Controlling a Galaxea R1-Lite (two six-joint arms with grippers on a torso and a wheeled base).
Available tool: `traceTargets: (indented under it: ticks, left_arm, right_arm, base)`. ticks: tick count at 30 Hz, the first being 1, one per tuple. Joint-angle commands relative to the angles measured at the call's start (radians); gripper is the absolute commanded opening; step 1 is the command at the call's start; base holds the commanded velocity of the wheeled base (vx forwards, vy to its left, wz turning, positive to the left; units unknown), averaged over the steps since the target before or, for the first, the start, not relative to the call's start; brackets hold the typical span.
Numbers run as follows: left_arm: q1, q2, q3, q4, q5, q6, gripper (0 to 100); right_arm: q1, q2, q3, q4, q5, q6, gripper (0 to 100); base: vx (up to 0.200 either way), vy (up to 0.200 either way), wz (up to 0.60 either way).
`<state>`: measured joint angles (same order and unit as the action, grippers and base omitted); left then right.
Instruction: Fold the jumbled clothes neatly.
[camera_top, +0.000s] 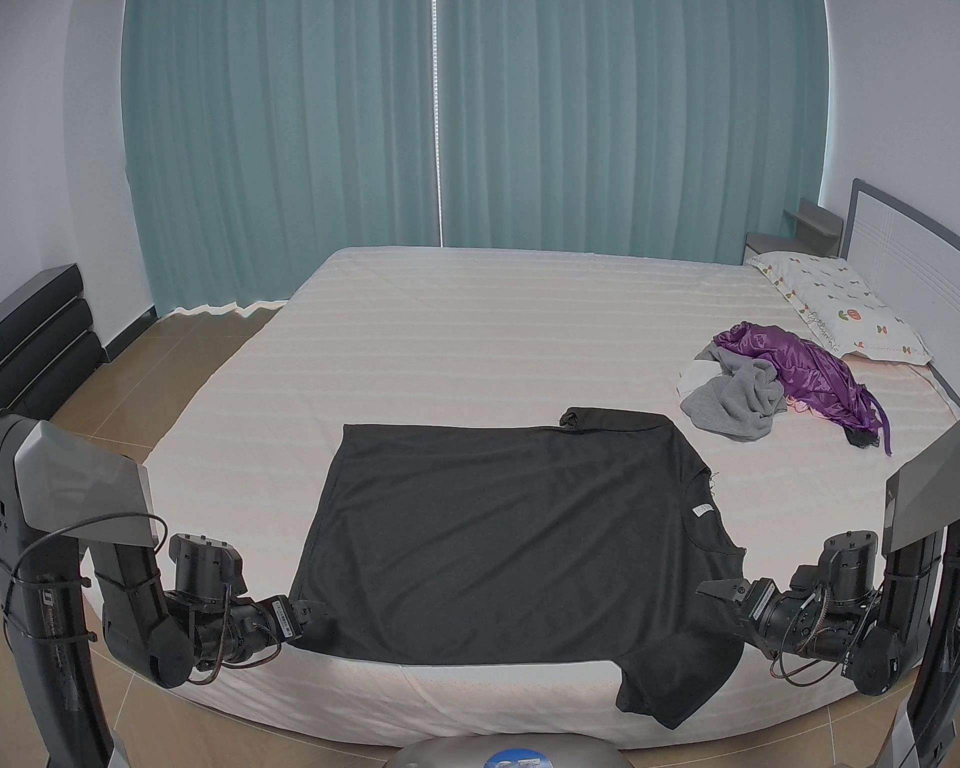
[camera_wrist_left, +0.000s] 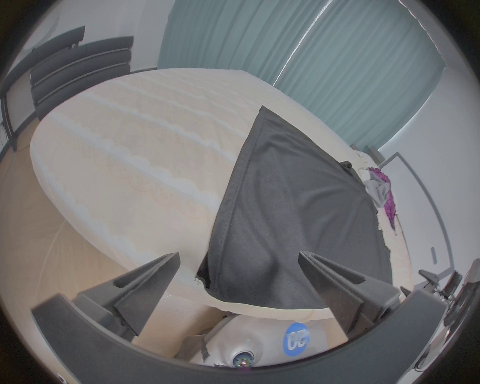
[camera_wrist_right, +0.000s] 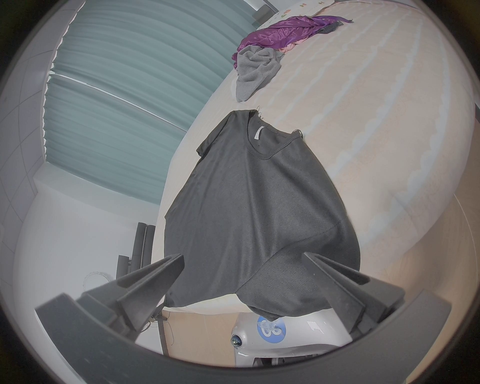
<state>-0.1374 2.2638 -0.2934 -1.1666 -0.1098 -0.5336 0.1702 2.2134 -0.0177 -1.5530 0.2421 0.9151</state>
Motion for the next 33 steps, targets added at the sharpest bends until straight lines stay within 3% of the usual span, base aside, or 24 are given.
traceTargets:
  ticks: [1, 5, 10, 11, 27, 33]
  left_arm:
    - [-0.022, 0.048, -0.012, -0.001, 0.028, 0.018, 100]
    - [-0.048, 0.071, -0.030, 0.001, 0.085, 0.027, 100]
    - [-0.056, 0.074, -0.038, 0.004, 0.101, 0.030, 100]
    - [-0.054, 0.074, -0.038, 0.005, 0.099, 0.030, 0]
    - [-0.024, 0.020, 0.028, 0.001, 0.102, 0.020, 0]
    - [-0.019, 0.023, 0.022, -0.001, 0.094, 0.015, 0]
  right_arm:
    - [0.003, 0.003, 0.018, -0.013, 0.000, 0.001, 100]
    - [0.003, 0.002, 0.018, -0.013, 0.000, 0.002, 100]
    - [0.005, -0.001, 0.018, -0.013, 0.000, 0.002, 100]
    - [0.005, -0.001, 0.018, -0.013, 0.000, 0.002, 100]
    - [-0.005, -0.004, 0.018, -0.009, -0.014, -0.028, 100]
    - [-0.017, 0.038, 0.018, -0.004, -0.101, -0.134, 100]
  base:
    - [0.000, 0.000, 0.00]
    - [0.000, 0.000, 0.00]
    - [0.000, 0.000, 0.00]
    - [0.000, 0.000, 0.00]
    - [0.000, 0.000, 0.00]
    - [0.000, 0.000, 0.00]
